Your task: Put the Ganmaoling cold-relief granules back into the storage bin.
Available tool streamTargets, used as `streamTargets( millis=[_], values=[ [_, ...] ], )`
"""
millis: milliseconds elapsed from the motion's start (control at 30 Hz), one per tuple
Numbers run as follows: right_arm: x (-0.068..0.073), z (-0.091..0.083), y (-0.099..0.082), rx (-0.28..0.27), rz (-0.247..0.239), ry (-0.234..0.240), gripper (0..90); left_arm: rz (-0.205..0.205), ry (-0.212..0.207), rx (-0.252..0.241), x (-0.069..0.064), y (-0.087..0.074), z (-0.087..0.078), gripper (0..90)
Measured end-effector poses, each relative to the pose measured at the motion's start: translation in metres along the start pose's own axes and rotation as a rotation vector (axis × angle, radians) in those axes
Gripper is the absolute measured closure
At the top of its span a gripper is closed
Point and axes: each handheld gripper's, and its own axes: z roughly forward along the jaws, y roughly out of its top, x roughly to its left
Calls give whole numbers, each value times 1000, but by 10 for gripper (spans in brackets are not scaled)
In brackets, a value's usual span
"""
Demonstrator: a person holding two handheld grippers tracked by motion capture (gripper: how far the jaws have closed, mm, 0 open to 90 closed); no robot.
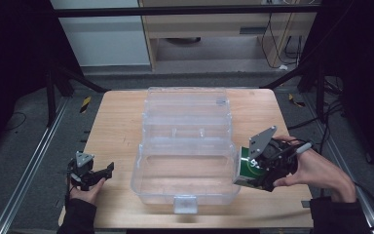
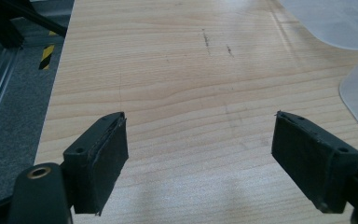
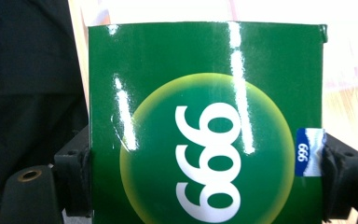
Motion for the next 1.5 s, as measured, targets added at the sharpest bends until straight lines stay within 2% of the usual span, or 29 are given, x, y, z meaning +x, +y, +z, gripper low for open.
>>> streamTargets(
  millis=[167,667,1067,1233,1400,1500],
  values=[
    [-4,5,18,8,-11,8,162,0,0,-1,0,0,0,178],
    [-9,34,48,-6,-36,34,161,-1,-1,-4,1,0,-1,179],
    [-5,59,60,-4,-54,45,161,0,-1,-8,1,1,-2,180],
    [-4,67,62,8,-63,36,162,-3,1,-13,2,1,-3,180],
    [-3,76,59,9,-42,45,162,-2,1,-11,2,1,-3,180],
    [-2,80,57,24,-48,40,162,1,1,-10,1,1,-2,180]
  ],
)
